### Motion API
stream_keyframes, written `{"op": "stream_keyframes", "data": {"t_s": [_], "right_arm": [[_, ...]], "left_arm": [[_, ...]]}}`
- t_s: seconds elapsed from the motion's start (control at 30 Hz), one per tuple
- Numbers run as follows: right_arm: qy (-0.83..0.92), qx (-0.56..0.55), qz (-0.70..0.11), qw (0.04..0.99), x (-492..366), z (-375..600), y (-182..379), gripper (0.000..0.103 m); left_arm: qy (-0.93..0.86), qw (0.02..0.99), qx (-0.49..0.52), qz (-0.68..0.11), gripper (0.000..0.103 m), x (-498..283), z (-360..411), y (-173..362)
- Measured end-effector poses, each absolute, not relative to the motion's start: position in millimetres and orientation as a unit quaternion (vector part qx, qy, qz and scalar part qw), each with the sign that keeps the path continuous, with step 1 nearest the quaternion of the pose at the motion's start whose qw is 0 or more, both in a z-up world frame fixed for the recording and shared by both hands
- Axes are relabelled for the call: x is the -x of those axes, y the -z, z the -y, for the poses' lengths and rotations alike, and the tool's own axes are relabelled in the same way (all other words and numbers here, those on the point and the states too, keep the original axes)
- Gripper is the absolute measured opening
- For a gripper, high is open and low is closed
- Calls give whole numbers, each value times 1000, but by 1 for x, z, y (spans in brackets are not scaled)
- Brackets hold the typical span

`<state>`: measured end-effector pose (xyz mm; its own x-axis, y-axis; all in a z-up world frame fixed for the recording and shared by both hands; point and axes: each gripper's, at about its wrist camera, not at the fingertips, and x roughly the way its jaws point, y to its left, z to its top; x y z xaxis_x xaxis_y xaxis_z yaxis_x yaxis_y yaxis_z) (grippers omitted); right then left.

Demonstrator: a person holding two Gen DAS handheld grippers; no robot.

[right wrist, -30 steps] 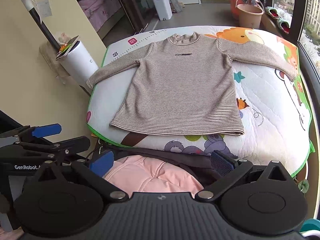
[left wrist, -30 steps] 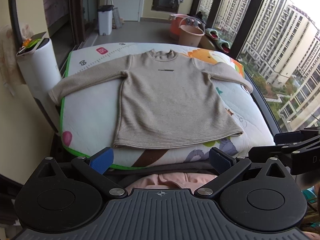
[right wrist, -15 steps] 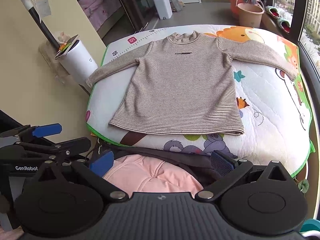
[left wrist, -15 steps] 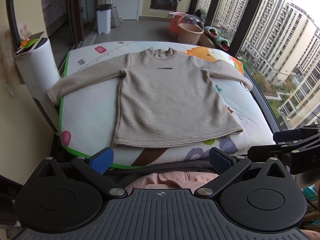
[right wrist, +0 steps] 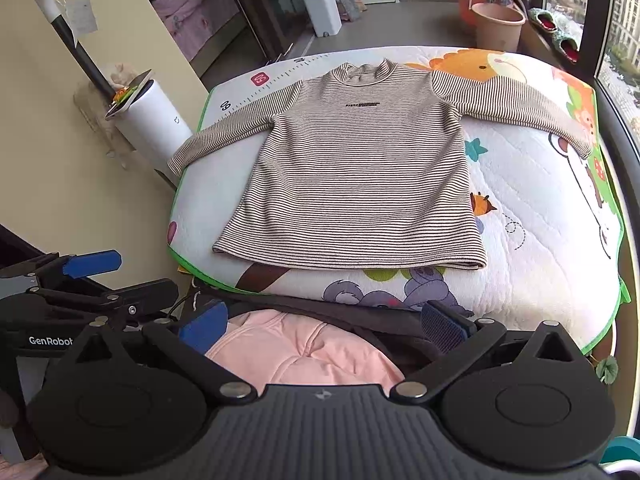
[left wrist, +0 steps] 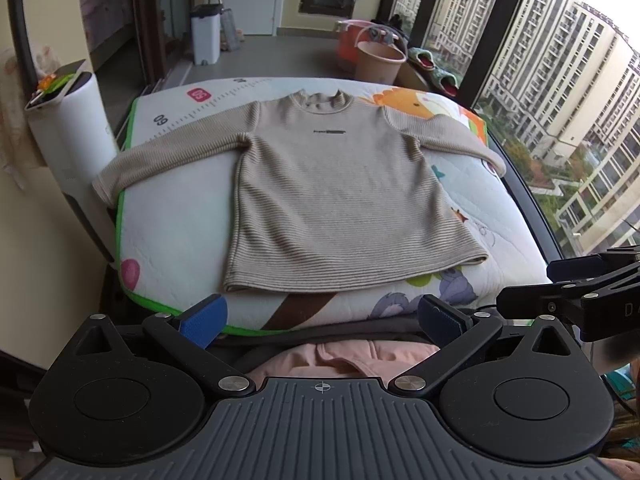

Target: Fold clothes

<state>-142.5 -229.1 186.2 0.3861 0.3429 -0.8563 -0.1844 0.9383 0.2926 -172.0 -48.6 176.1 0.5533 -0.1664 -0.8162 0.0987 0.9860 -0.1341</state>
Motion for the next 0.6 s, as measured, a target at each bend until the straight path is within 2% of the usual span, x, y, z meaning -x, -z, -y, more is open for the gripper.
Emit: {"op": "stream_keyframes", "data": {"t_s": [0.6], "right_arm": [[-143, -106, -553, 814, 100, 244, -155, 103]], "left_arm": [[69, 856, 59, -508, 103, 121, 36, -140]]}}
